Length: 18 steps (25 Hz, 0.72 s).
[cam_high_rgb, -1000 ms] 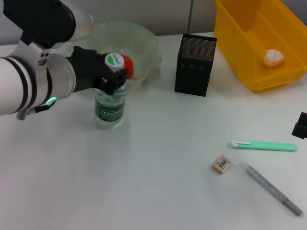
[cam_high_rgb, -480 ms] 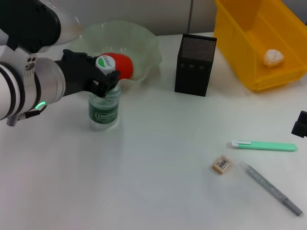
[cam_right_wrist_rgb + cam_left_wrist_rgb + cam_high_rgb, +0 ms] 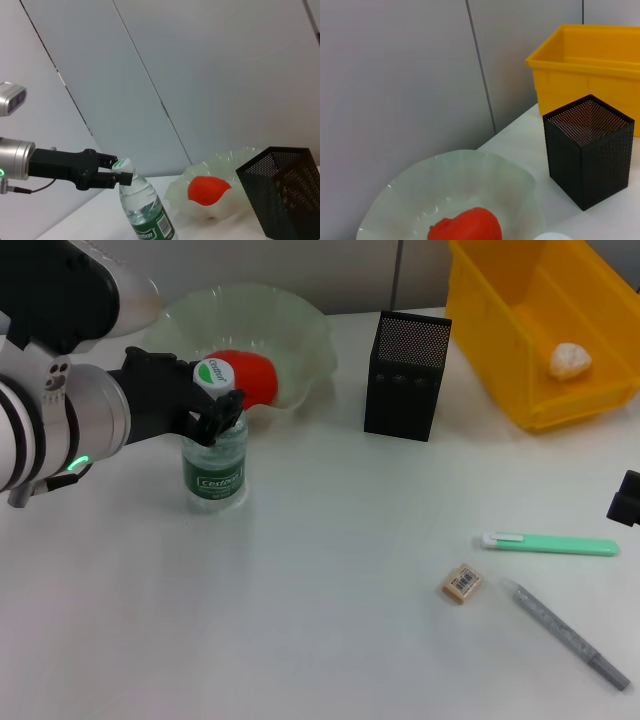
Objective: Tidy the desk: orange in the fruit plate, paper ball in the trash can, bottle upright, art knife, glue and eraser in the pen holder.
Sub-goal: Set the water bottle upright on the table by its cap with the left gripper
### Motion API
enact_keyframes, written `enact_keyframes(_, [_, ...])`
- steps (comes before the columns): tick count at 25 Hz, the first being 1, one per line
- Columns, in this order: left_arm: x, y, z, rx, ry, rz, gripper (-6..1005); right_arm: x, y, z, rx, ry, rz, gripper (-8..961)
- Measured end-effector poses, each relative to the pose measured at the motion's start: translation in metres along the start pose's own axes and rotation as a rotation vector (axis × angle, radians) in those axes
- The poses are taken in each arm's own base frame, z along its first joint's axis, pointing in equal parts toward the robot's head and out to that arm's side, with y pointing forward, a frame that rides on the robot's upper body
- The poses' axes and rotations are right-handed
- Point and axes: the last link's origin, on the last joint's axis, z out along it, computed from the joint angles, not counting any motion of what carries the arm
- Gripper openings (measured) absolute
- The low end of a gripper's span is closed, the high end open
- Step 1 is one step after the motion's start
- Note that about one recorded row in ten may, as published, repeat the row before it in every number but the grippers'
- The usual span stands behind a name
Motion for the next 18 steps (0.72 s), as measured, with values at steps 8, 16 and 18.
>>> enact_keyframes(8, [-0.008, -0.002, 0.001, 0.005, -0.015, -0.016, 446, 0.000, 0.001, 0.000, -0.003, -0.001, 0.001, 526])
enact_keyframes(16, [-0.012, -0.004, 0.004, 0.011, -0.022, -0.023, 446, 0.002, 0.002, -0.001, -0.006, -0.002, 0.004, 526])
enact_keyframes(18, [-0.012, -0.004, 0.004, 0.013, -0.020, -0.023, 446, 0.002, 0.003, -0.002, -0.006, -0.002, 0.006, 526])
